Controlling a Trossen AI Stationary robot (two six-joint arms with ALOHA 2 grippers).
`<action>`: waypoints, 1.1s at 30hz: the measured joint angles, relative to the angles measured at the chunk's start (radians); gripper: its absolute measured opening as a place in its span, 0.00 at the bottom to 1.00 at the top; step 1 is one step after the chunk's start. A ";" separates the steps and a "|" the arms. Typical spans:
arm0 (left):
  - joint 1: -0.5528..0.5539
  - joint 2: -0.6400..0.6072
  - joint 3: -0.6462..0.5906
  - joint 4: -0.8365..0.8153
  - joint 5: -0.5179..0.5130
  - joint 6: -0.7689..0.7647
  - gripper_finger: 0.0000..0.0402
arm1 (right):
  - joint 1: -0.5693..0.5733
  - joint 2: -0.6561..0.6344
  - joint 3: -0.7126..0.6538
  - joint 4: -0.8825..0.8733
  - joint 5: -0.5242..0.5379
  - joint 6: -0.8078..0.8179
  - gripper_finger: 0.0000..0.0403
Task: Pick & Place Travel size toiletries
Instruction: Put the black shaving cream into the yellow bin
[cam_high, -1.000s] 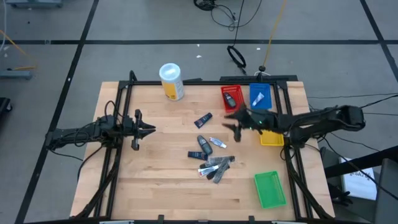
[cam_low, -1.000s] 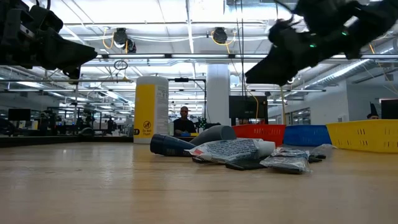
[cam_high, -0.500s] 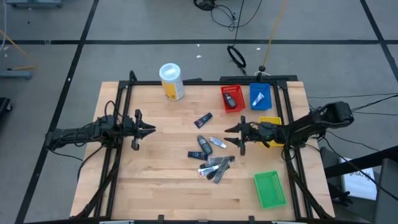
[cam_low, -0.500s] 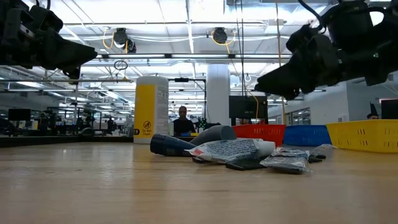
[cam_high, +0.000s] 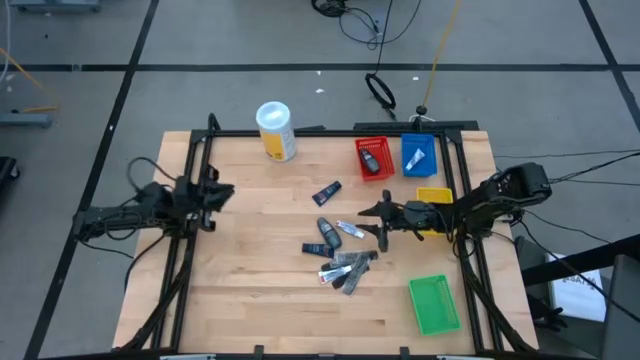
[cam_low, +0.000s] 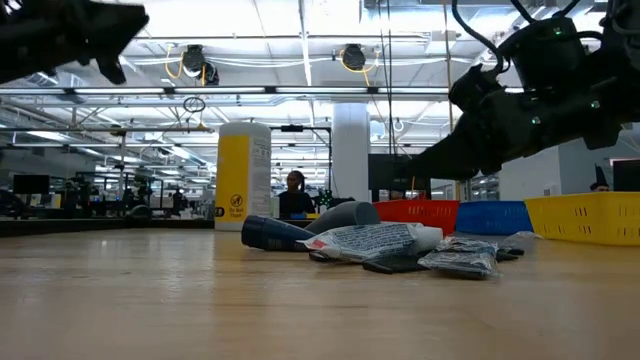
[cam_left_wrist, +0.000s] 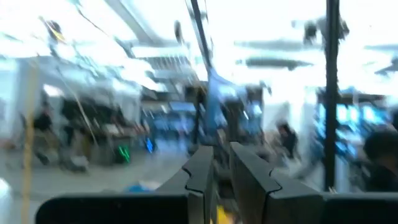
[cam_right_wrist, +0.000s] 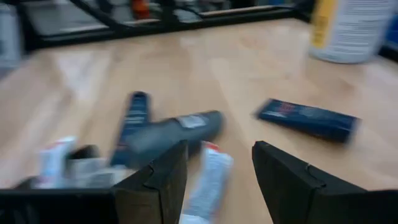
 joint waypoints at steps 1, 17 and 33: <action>0.000 0.003 0.000 0.040 -0.016 0.008 0.13 | 0.000 0.000 0.000 0.000 0.030 -0.002 0.42; 0.001 0.710 0.180 0.051 -0.367 -0.075 0.13 | -0.060 0.000 0.000 0.003 0.137 -0.123 0.42; 0.027 1.302 0.728 -0.466 -0.350 -0.137 0.46 | -0.078 -0.175 -0.021 0.000 0.174 -0.167 0.42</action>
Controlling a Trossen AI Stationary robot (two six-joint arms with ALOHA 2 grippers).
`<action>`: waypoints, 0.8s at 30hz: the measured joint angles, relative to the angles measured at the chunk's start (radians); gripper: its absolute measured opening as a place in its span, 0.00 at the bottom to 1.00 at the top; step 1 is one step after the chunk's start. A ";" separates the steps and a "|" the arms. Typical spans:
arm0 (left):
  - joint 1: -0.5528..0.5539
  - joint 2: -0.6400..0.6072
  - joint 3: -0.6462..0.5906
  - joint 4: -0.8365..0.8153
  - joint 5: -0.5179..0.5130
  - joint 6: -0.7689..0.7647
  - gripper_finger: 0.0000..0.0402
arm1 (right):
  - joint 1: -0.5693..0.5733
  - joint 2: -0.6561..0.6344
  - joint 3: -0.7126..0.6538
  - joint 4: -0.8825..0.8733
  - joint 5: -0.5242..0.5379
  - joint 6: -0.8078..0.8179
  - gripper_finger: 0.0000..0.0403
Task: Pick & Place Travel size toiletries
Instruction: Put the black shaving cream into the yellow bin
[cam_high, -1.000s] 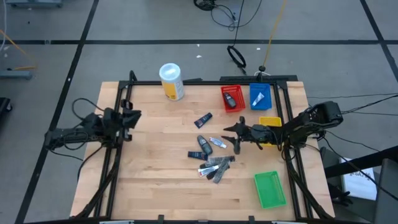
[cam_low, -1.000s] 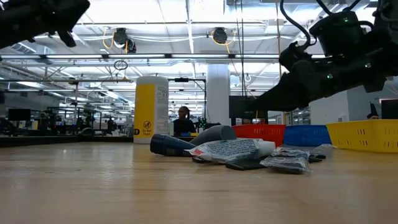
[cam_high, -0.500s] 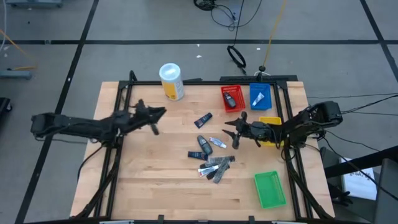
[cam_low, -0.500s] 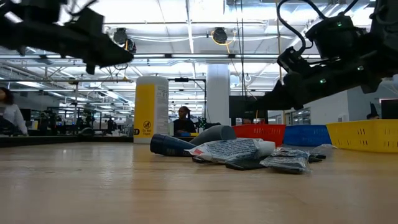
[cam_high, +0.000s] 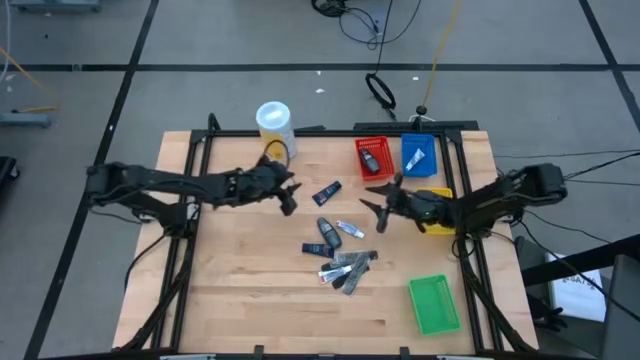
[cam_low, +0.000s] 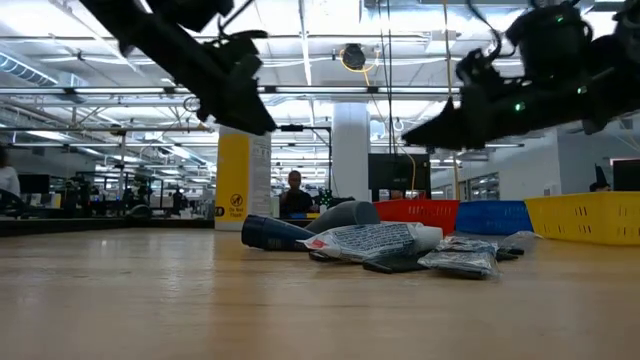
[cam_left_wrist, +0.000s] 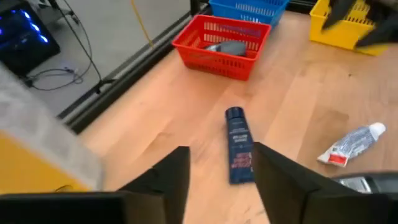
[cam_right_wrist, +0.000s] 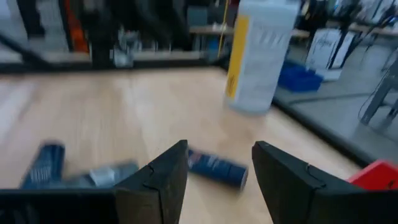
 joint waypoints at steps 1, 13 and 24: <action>0.000 0.026 0.003 0.026 -0.001 -0.011 0.49 | 0.004 -0.038 -0.011 -0.001 0.002 0.000 0.42; 0.088 0.342 0.054 0.347 0.120 -0.079 0.61 | 0.086 -0.278 -0.142 -0.009 -0.014 0.020 0.42; 0.123 0.616 0.220 0.364 0.314 -0.007 0.69 | 0.085 -0.234 -0.144 -0.042 -0.014 0.064 0.42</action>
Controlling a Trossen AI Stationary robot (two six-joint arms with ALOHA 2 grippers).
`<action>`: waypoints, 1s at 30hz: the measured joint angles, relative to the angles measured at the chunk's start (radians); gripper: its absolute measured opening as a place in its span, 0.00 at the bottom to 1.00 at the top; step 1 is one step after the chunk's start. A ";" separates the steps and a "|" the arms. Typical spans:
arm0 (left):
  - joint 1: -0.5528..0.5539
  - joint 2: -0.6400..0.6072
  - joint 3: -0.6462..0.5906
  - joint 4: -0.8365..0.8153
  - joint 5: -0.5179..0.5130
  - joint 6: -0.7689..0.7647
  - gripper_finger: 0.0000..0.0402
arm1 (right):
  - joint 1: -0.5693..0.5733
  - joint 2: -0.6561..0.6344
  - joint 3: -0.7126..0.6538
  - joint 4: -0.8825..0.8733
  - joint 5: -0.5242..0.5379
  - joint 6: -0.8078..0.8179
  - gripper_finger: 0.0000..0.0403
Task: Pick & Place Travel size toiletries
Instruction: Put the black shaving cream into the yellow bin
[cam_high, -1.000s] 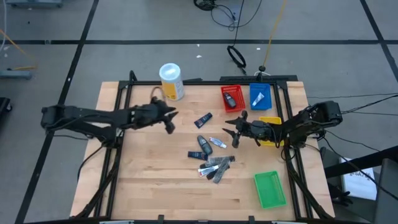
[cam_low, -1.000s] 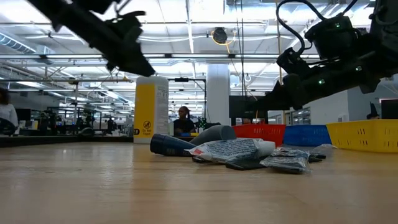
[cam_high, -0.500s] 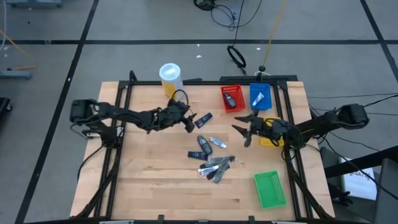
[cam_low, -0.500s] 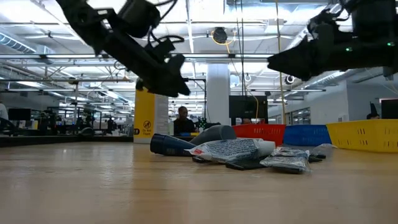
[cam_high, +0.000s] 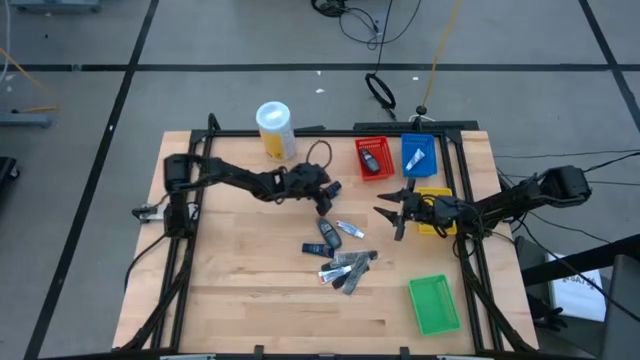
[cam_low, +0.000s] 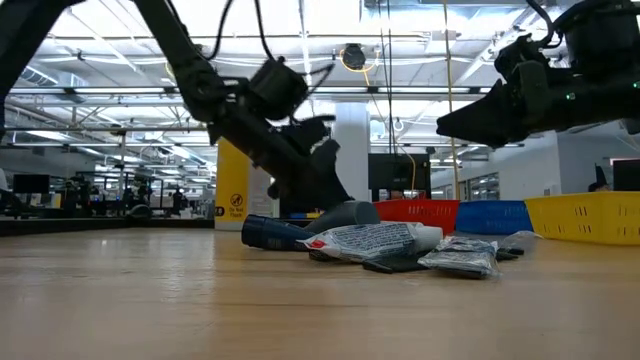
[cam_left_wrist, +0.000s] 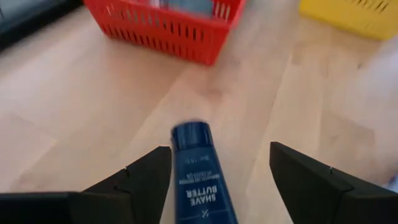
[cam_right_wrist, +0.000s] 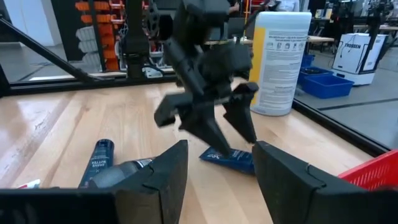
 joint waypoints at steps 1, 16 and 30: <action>-0.001 0.017 0.011 -0.003 0.000 -0.001 0.70 | 0.000 0.001 0.000 0.000 0.000 0.003 0.42; -0.062 0.051 0.032 -0.136 -0.071 0.158 0.34 | 0.000 0.002 0.000 -0.135 -0.002 0.085 0.42; -0.153 0.055 0.140 -0.156 0.083 0.268 0.15 | -0.016 -0.006 0.080 -0.201 -0.109 0.070 0.61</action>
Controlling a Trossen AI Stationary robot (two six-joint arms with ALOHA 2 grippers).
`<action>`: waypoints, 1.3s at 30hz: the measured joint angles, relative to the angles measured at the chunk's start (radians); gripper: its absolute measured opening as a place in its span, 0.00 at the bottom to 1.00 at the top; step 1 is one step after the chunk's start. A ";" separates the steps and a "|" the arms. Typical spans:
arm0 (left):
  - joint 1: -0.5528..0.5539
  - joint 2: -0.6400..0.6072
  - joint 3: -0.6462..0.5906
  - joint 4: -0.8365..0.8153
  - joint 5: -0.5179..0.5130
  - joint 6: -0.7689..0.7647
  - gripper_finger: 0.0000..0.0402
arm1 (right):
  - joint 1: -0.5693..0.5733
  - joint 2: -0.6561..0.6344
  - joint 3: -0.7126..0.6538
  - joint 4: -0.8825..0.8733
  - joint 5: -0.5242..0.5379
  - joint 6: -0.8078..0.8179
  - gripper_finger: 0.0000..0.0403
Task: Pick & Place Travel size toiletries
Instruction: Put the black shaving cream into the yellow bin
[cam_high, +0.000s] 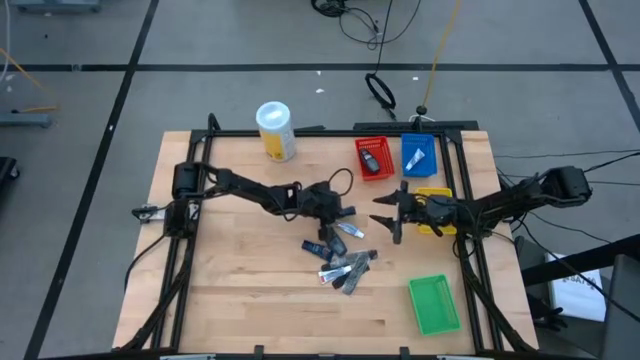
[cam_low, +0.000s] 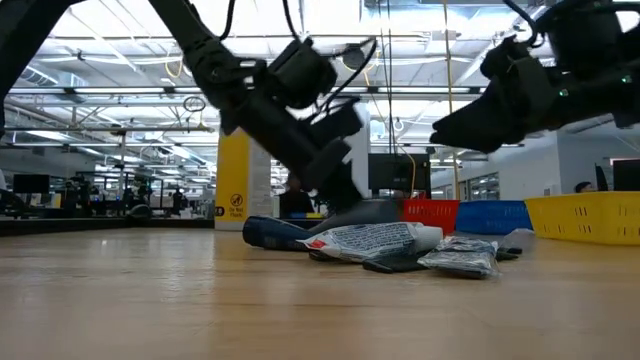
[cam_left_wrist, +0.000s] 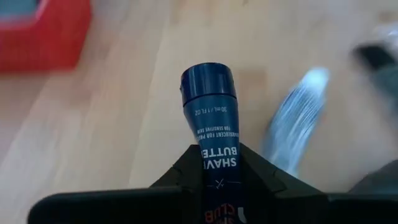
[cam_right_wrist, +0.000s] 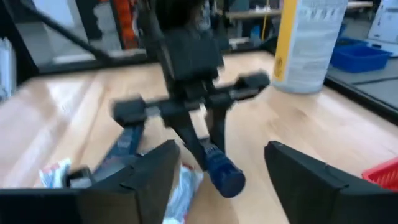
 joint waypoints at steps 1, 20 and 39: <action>-0.009 0.000 0.013 -0.001 0.000 0.008 0.15 | 0.000 0.000 0.016 -0.039 -0.001 -0.006 0.63; -0.083 -0.001 0.080 0.001 -0.003 0.022 0.15 | 0.035 0.026 0.215 -0.536 -0.011 -0.138 0.77; -0.086 -0.002 0.080 0.022 -0.002 0.045 0.29 | 0.033 0.244 0.211 -0.285 -0.128 -0.097 0.29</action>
